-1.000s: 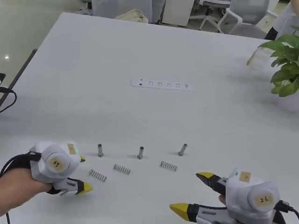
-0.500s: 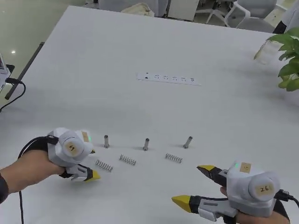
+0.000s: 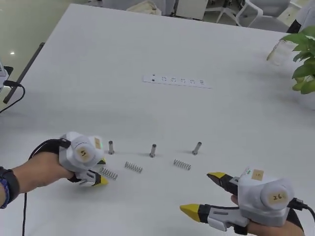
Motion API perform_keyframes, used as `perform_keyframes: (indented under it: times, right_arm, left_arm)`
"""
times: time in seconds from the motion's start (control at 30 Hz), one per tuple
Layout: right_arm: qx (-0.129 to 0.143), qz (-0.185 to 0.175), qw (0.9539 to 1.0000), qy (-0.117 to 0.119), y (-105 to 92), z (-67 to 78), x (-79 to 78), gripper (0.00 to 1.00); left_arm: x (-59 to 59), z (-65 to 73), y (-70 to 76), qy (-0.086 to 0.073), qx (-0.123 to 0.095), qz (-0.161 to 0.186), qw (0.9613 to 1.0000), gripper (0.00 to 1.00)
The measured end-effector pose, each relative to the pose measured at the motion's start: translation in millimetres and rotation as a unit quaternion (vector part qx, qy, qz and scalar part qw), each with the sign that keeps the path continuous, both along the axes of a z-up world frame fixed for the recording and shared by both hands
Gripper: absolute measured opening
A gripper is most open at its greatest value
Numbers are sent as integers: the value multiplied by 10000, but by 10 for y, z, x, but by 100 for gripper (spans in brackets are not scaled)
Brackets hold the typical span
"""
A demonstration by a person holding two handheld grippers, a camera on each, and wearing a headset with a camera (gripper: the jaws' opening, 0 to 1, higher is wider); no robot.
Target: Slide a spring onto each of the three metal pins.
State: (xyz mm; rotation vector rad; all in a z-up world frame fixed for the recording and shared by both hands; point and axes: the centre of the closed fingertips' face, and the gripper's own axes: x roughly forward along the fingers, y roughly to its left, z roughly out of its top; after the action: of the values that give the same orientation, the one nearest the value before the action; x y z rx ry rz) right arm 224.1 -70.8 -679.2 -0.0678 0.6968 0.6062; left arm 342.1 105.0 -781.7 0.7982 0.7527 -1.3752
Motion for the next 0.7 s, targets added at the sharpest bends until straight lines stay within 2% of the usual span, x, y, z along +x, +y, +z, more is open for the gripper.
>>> perform_keyframes:
  times: [0.23, 0.5, 0.63, 0.7]
  right_arm:
    - [-3, -27, 10000, -1, -15, 3, -10, 68]
    - [-11, -9, 10000, -3, -2, -11, -20, 68]
    - [5, 1, 10000, -17, 12, 6, -22, 68]
    - [3, 12, 10000, -30, 15, 10, -15, 68]
  left_arm:
    - [-41, -32, 33, 10, 112, -109, 9999, 22]
    - [-58, -61, 76, 15, 130, -93, 9999, 10]
    - [-100, -102, 83, -13, 164, -146, 9998, 7]
    - [-147, -132, 108, -34, 265, -268, 9993, 3]
